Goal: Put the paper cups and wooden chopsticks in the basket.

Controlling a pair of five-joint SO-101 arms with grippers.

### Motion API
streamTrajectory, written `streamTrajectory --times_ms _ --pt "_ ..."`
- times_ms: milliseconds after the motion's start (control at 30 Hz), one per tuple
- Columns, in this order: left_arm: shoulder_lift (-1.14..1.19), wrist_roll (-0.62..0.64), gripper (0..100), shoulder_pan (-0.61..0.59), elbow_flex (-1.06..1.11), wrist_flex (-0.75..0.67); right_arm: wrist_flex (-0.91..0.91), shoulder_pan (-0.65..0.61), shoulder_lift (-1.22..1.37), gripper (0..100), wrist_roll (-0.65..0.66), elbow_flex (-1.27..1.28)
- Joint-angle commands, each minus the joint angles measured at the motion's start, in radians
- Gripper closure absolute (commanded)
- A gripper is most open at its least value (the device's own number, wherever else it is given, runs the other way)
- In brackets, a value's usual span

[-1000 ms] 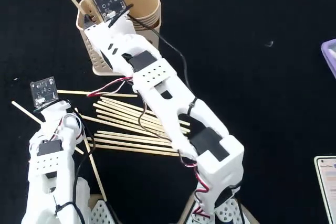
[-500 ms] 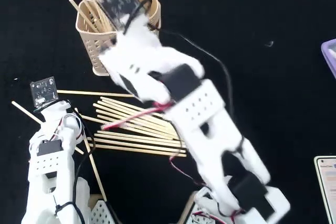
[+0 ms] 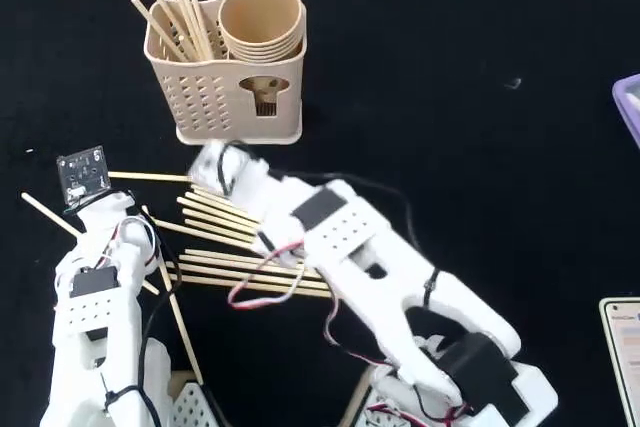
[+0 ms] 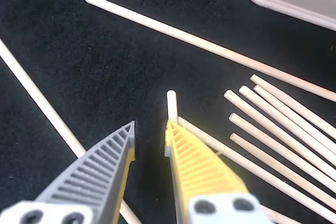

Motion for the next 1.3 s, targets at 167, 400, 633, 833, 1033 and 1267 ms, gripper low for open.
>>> streamTrajectory --times_ms 167,400,633,833,1033,1267 --pt "-0.018 -0.005 90 0.012 -0.010 -0.015 -0.046 -0.006 0.229 82.8 0.046 -0.087" --pt "-0.018 -0.005 90 0.012 -0.010 -0.015 -0.046 -0.005 0.309 95.5 0.117 -0.142" --pt "-0.018 -0.005 90 0.012 -0.012 -0.015 -0.026 0.071 0.197 98.8 0.135 -0.143" --pt "-0.018 -0.005 90 0.012 -0.013 -0.015 0.106 0.094 0.005 98.8 0.138 -0.147" --pt "-0.018 -0.005 90 0.012 -0.012 -0.015 0.138 0.094 -0.007 98.8 0.138 -0.128" --pt "-0.018 -0.005 90 0.012 -0.012 -0.015 -0.015 0.092 0.193 98.2 0.132 -0.067"
